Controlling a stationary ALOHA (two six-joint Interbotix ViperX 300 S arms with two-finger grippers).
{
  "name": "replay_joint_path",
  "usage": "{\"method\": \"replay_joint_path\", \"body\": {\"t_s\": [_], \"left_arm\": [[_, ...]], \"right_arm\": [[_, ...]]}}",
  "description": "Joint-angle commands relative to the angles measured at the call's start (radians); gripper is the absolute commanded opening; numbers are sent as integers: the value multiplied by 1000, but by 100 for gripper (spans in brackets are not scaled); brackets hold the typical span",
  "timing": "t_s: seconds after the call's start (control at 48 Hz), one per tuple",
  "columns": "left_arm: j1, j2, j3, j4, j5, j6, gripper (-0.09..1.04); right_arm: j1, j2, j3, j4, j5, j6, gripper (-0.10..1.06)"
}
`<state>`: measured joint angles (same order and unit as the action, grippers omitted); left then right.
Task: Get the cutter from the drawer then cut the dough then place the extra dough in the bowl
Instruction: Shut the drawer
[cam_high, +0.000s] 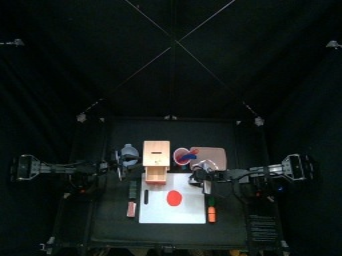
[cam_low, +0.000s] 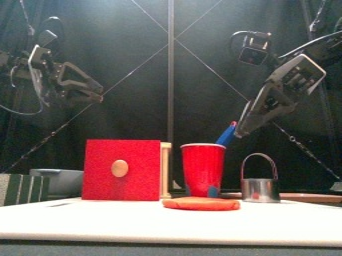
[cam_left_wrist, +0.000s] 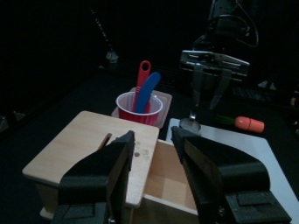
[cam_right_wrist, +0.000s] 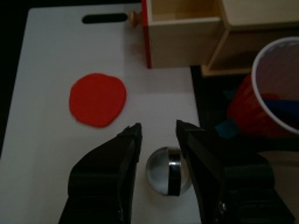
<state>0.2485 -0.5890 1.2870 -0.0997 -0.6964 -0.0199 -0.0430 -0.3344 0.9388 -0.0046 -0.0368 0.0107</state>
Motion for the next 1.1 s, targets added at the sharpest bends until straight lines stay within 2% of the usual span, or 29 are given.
{"method": "replay_joint_path", "body": {"t_s": [0.021,0.146,0.25,0.375,0.562,0.688,0.896,1.104], "left_arm": [[86,11,-71,-21,-5,-11,78],[244,87,-166,-75,63,0,78],[348,209,-296,64,265,-5,78],[351,368,-480,235,477,-11,78],[360,545,-689,376,655,-8,78],[368,603,-753,419,727,-6,78],[397,615,-765,439,807,3,78],[391,644,-762,434,825,2,78]], "right_arm": [[0,35,-75,32,-11,0,77],[15,156,-178,52,-21,-2,78],[55,282,-272,43,-31,-5,78],[97,397,-380,26,-20,-2,78],[150,479,-485,31,-6,-2,78],[156,523,-528,28,-5,-2,78],[149,598,-592,20,6,-11,78],[92,664,-643,-52,43,-3,78]]}}
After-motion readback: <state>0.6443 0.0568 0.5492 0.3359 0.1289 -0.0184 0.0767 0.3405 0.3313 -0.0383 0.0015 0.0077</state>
